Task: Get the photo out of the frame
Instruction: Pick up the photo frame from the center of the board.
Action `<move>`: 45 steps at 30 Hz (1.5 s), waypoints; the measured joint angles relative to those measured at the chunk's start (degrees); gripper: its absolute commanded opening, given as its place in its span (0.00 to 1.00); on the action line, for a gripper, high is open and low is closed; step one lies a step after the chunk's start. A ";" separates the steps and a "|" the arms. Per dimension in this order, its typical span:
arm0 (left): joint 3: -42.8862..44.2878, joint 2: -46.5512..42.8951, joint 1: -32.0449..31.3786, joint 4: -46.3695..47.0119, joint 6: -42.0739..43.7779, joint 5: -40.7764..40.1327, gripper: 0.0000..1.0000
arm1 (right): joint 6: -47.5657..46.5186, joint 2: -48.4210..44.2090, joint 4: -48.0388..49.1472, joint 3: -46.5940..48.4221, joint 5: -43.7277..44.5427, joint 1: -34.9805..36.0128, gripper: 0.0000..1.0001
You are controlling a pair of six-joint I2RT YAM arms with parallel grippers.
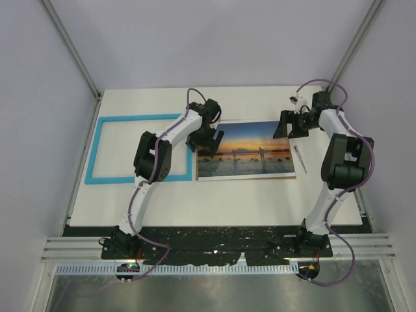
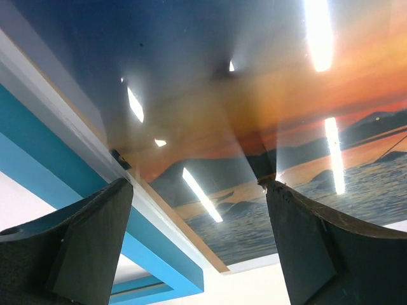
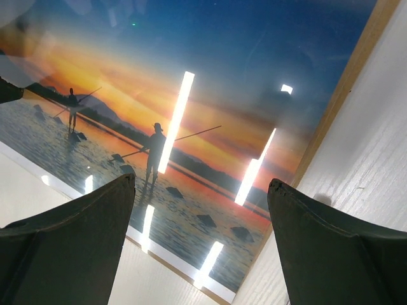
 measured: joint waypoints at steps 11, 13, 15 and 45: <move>-1.31 -0.83 0.02 -0.22 -2.32 4.39 0.86 | -0.20 0.00 -0.11 0.02 0.28 0.17 0.89; -1.27 -0.83 0.02 -0.22 -2.67 5.33 0.85 | -0.72 0.04 -0.20 0.07 0.72 0.17 0.89; -1.27 -0.83 0.09 -0.17 -2.82 6.43 0.85 | -1.16 0.76 -1.25 0.98 1.07 -0.04 0.89; -1.36 -0.83 2.69 0.26 -4.50 13.09 0.85 | -5.29 21.64 -15.85 24.15 -4.00 -3.56 0.86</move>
